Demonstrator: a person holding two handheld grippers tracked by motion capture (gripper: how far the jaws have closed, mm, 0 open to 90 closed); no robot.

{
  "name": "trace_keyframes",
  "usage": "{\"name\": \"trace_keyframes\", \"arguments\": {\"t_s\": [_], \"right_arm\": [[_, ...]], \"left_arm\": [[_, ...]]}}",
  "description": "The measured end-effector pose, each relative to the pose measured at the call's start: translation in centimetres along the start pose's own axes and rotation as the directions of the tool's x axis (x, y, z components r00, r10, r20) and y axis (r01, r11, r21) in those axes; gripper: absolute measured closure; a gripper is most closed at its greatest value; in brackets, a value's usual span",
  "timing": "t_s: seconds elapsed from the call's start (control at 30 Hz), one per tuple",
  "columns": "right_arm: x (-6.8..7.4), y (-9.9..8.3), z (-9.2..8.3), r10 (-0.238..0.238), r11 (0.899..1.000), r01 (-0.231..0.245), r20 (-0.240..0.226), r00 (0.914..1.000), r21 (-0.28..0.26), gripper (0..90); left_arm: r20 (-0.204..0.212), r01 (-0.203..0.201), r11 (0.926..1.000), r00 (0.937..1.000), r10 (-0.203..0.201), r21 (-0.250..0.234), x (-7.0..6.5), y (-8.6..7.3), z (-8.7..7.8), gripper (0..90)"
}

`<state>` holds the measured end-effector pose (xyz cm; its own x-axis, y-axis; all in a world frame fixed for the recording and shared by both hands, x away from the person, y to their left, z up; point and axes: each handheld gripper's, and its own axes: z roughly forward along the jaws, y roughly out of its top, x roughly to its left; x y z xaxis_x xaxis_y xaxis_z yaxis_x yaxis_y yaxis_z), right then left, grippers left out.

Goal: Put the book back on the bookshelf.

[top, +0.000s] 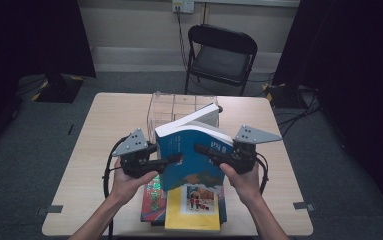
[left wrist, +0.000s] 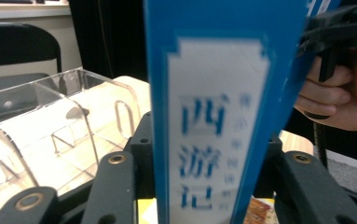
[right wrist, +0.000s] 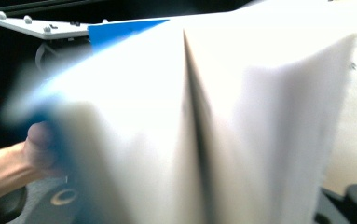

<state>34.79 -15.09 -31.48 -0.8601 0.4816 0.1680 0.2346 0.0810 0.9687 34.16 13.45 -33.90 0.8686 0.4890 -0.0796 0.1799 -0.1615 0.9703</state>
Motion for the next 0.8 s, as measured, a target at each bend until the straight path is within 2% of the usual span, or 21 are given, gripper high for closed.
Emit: {"name": "trace_keyframes", "arguments": {"t_s": [0.03, 0.17, 0.2, 0.37, 0.43, 0.5, 0.53, 0.57, 0.63, 0.8], "right_arm": [[0.1, -0.1, -0.4, -0.003, 1.0, 0.003, -0.011, 0.9999, 0.005, 68.5], [0.6, -0.2, -1.4, -0.012, 1.0, 0.012, 0.001, 0.9999, 0.017, 61.8], [0.6, -0.3, -1.7, -0.011, 1.0, 0.011, -0.005, 0.9999, 0.022, 63.7], [0.6, -0.8, -2.9, -0.02, 0.999, 0.019, 0.026, 0.9995, 0.035, 60.2], [0.6, -1.0, -3.2, -0.022, 0.999, 0.02, 0.042, 0.9989, 0.043, 56.7], [0.5, -1.1, -3.7, -0.024, 0.999, 0.022, 0.074, 0.997, 0.04, 51.6], [0.5, -1.1, -3.7, -0.024, 0.999, 0.022, 0.074, 0.997, 0.04, 51.6], [0.2, -1.2, -4.3, -0.023, 0.999, 0.021, 0.11, 0.9936, 0.028, 47.1], [-0.1, -1.3, -4.8, -0.021, 1.0, 0.018, 0.145, 0.9892, 0.025, 45.3], [-1.3, -2.3, -4.9, 0.0, 1.0, -0.002, 0.171, 0.9853, 0.013, 40.6]], "left_arm": [[0.022, 0.01, 0.9998, 0.9997, -0.01, -0.015, -0.2, 0.3, 0.1, 55.0], [0.036, -0.003, 0.9998, 0.9994, 0.004, -0.022, -0.6, 0.6, 0.5, 52.4], [0.039, -0.004, 0.9997, 0.9992, 0.005, -0.023, -0.6, 0.7, 0.7, 51.5], [0.061, 0.014, 0.9995, 0.9981, -0.012, -0.028, -0.7, 1.2, 1.6, 44.2], [0.059, 0.01, 0.9994, 0.9982, -0.008, -0.034, -0.9, 1.3, 1.7, 45.3], [0.07, 0.012, 0.9991, 0.9975, -0.009, -0.041, -0.9, 1.1, 1.6, 51.2], [0.07, 0.012, 0.9991, 0.9975, -0.009, -0.041, -0.9, 1.1, 1.6, 54.3], [0.076, 0.003, 0.9991, 0.9971, 0.001, -0.043, -1.0, 1.0, 1.5, 56.2], [0.077, -0.007, 0.9991, 0.997, 0.01, -0.042, -1.3, 1.1, 1.5, 57.3], [0.076, -0.011, 0.9988, 0.997, 0.015, -0.047, -1.6, 1.0, 1.5, 57.8]]}}
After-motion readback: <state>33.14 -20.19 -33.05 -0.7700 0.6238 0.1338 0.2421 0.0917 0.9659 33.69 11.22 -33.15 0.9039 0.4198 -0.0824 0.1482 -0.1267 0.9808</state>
